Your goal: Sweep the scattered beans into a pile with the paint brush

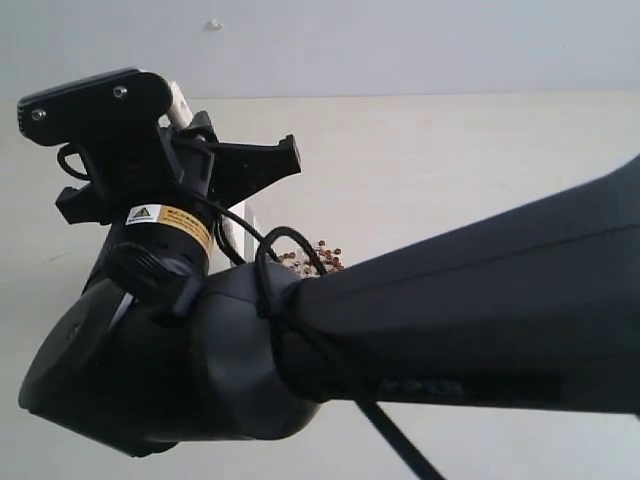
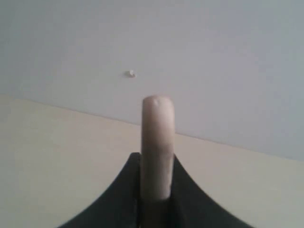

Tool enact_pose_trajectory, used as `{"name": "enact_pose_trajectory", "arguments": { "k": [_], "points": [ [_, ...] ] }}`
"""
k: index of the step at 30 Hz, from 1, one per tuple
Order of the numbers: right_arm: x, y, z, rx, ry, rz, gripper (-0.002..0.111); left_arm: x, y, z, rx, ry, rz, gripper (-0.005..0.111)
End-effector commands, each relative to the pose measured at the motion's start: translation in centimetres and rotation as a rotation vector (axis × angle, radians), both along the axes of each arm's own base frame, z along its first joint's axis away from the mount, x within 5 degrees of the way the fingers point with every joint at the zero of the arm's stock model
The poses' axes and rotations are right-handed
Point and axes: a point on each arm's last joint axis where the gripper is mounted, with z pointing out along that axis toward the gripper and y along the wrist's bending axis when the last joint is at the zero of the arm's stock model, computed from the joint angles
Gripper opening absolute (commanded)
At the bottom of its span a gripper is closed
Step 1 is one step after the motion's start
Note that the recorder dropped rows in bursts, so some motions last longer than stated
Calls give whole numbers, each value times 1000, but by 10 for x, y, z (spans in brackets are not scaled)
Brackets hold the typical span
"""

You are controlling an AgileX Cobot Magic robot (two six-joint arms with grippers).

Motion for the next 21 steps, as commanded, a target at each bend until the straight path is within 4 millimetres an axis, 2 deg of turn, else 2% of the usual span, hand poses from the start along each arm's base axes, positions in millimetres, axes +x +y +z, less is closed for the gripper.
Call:
{"name": "enact_pose_trajectory", "arguments": {
  "k": [1, 7, 12, 15, 18, 21],
  "points": [
    [1, -2, 11, 64, -25, -3, 0, 0, 0, -1, 2, 0, -5, 0],
    [6, -6, 10, 205, -29, -23, 0, 0, 0, -1, 2, 0, -5, 0],
    [8, -17, -3, 255, -25, -32, 0, 0, 0, -1, 2, 0, -5, 0],
    [9, -29, -10, 373, -38, -16, 0, 0, 0, -1, 2, 0, -5, 0],
    [14, -39, -1, 460, -63, -7, 0, 0, 0, -2, 3, 2, -4, 0],
    [22, -59, 11, 484, -82, -37, 0, 0, 0, -2, 5, 1, -4, 0]
  ]
}}
